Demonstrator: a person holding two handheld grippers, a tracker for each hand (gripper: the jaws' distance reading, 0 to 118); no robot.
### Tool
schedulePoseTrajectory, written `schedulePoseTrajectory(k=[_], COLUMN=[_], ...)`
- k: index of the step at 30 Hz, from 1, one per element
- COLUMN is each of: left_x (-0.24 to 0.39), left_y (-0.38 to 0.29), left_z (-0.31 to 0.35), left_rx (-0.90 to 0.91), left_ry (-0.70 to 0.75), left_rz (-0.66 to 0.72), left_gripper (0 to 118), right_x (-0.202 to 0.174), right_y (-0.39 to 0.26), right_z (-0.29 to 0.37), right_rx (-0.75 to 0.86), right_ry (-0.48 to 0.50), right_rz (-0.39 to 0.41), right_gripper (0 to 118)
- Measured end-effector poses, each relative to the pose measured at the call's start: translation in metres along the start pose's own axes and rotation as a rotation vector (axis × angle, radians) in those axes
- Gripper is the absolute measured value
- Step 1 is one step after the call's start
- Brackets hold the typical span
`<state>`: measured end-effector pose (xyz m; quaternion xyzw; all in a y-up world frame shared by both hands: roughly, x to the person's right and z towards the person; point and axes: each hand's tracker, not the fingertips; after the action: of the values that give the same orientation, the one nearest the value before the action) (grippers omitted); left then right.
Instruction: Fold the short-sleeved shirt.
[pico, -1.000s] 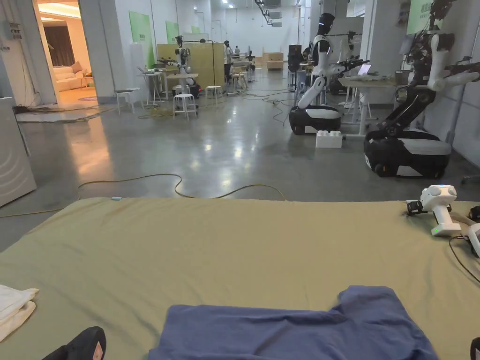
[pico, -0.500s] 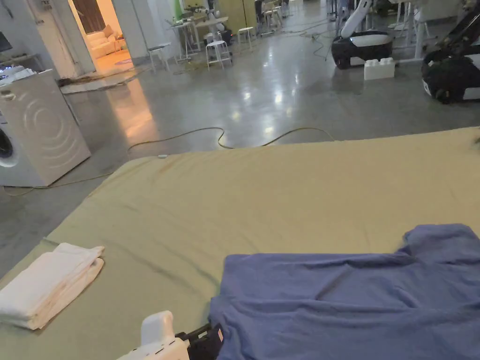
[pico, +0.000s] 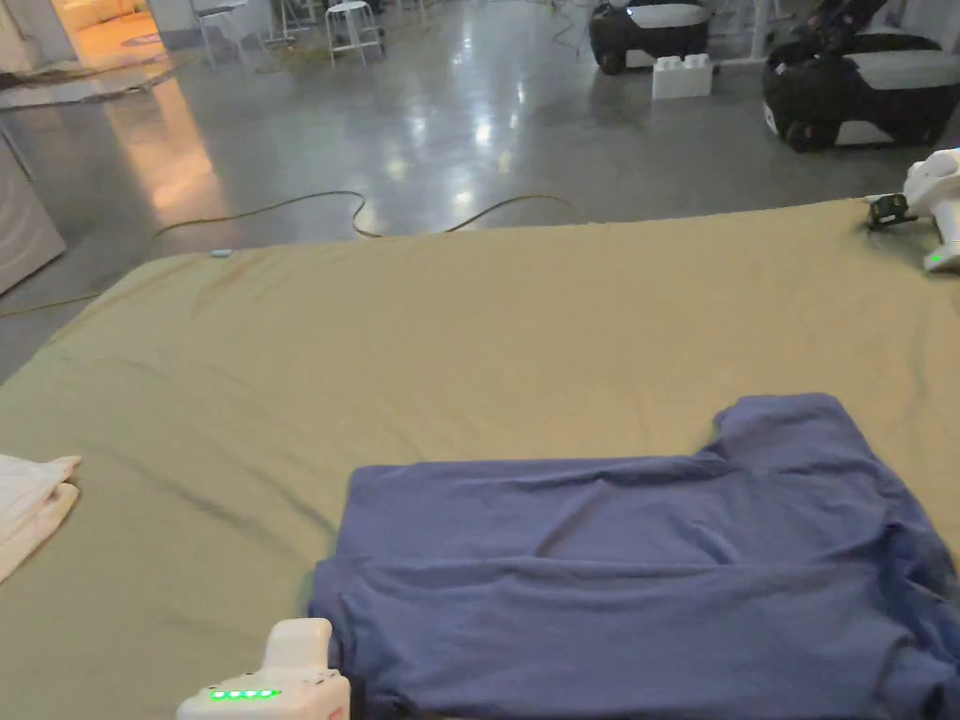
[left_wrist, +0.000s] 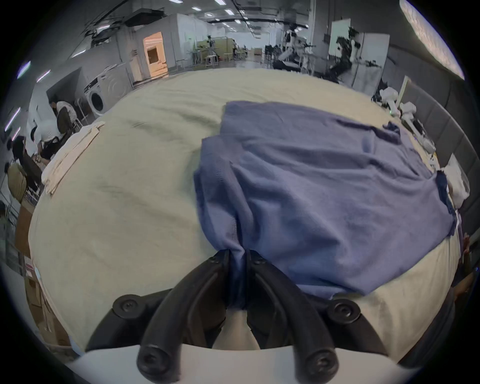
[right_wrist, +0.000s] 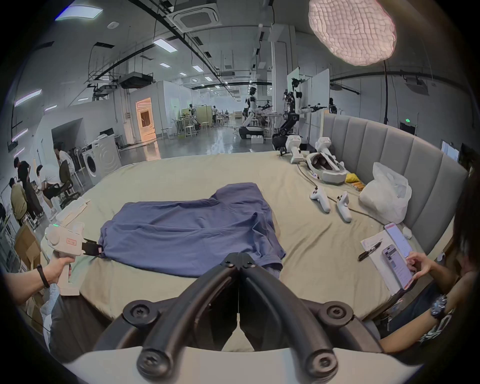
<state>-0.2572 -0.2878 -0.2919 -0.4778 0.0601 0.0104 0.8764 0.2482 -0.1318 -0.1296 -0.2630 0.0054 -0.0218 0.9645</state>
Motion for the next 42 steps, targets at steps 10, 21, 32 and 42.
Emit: schedulePoseTrajectory(k=[10,21,32,42], left_x=[-0.016,-0.02,-0.062,-0.057], left_y=[0.01,0.008,-0.037,-0.094], left_z=[-0.001,0.019,0.14,0.132], left_rx=[-0.068,-0.013,0.107,0.051], left_ry=[-0.076,-0.083,-0.135,-0.145], left_rz=[0.026,-0.016,0.007,-0.024], left_gripper=[14,8,8,27], right_x=[0.062,0.046,0.046,0.05], right_y=[-0.025,-0.029,-0.027,-0.069], right_z=[-0.176,-0.203,-0.089,-0.064], right_rx=[-0.303,-0.407,-0.3,-0.388], right_ry=[-0.044,-0.152,-0.182,-0.139], right_rz=[-0.269,-0.115,-0.035,-0.012], right_gripper=[66,8,7,30])
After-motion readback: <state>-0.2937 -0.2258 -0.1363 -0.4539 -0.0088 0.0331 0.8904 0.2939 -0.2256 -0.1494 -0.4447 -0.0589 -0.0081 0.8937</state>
